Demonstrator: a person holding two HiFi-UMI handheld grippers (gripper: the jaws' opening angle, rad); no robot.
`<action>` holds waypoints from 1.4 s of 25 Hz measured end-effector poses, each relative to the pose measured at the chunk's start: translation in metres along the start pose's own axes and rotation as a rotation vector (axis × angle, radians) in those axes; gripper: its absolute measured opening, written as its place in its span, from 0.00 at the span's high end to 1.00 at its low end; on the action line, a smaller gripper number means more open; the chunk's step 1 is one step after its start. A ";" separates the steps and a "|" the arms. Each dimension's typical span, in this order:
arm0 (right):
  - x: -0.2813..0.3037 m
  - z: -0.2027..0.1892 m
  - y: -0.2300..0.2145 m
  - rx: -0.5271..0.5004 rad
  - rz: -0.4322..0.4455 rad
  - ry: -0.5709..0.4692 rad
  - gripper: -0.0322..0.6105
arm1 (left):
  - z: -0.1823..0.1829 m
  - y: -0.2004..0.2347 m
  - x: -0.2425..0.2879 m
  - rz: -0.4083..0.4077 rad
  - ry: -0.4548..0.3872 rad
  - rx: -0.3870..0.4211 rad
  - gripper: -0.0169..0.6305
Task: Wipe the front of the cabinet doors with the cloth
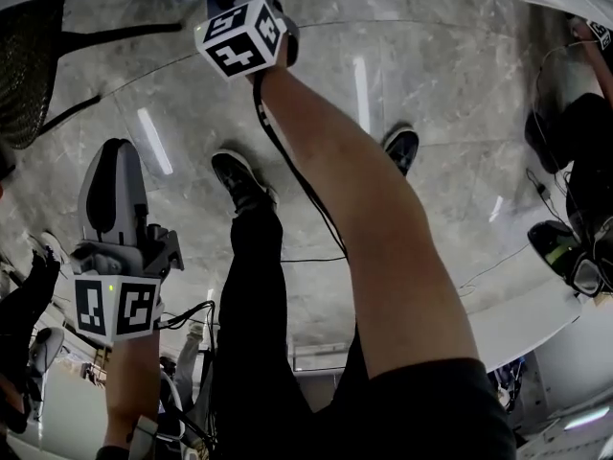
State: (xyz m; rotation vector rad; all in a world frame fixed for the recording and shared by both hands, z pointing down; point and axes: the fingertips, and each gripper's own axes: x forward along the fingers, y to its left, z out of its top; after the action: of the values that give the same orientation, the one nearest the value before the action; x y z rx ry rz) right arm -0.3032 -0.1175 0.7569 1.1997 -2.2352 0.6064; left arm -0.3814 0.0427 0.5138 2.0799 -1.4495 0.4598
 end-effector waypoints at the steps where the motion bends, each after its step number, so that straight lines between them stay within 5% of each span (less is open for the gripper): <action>1: -0.003 -0.004 -0.011 -0.008 -0.015 0.003 0.82 | -0.003 -0.003 0.002 -0.003 0.003 -0.002 0.89; 13: -0.071 -0.018 -0.150 -0.003 -0.133 -0.023 0.82 | 0.008 -0.096 0.053 -0.092 0.018 0.021 0.89; 23: -0.135 -0.057 -0.268 0.144 -0.276 -0.014 0.82 | 0.020 -0.180 0.085 -0.171 0.007 0.054 0.89; 35: -0.257 -0.038 -0.228 0.333 -0.208 0.043 0.82 | 0.090 -0.224 0.040 -0.197 -0.062 0.072 0.89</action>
State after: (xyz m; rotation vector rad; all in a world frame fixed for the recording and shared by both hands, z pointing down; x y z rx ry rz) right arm 0.0198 -0.0515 0.6542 1.5420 -1.9905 0.9350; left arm -0.1613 0.0158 0.4102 2.2852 -1.2613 0.3770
